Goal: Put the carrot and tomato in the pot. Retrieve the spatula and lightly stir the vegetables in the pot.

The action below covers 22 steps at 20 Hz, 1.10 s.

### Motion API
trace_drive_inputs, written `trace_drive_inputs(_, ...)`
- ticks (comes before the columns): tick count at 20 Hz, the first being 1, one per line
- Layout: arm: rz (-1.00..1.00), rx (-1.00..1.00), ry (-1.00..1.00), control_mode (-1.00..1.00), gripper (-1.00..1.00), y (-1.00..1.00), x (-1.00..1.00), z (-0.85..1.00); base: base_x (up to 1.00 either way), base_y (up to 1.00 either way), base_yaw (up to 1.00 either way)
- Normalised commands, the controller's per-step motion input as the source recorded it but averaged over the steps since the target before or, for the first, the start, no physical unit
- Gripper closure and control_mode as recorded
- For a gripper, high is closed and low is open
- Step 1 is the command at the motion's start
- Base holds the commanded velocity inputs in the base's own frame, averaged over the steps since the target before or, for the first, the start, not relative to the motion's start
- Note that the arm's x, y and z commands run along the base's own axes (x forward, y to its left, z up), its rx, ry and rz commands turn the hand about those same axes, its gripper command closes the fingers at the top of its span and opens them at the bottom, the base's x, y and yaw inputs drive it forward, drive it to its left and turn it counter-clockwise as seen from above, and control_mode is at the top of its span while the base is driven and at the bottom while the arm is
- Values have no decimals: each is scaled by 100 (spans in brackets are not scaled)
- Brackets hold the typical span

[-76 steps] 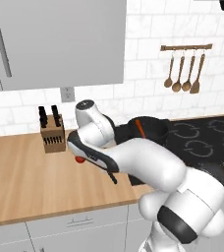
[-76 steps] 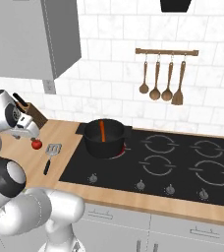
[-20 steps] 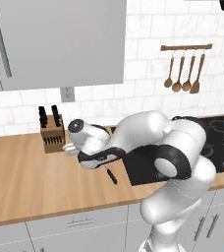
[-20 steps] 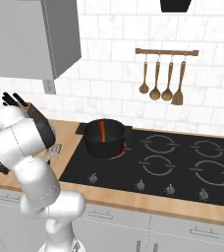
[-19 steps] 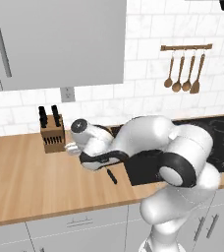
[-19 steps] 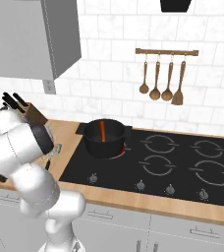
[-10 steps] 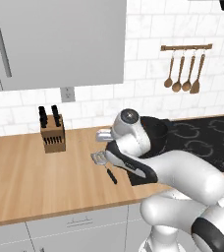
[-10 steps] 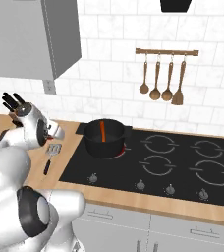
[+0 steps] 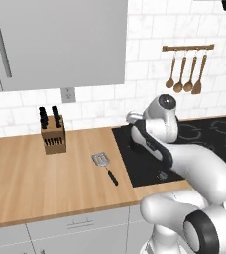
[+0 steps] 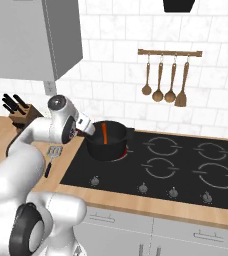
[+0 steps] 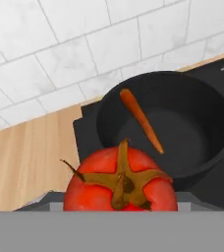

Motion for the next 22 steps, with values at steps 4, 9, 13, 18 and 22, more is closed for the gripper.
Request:
trace_drive_inputs(4,-6,1,12,-100,100,-71,57,-6,0,0,0)
trace_drive_inputs(9,0,5,13,-100,100,-35,49,-38,0,0,0)
trace_drive_inputs(13,0,1,13,-100,100,-16,41,-63,0,0,0)
trace_drive_inputs(18,0,0,9,-100,100,-7,42,-56,0,0,0)
trace_drive_inputs(22,0,0,10,-100,100,-3,29,-45,0,0,0)
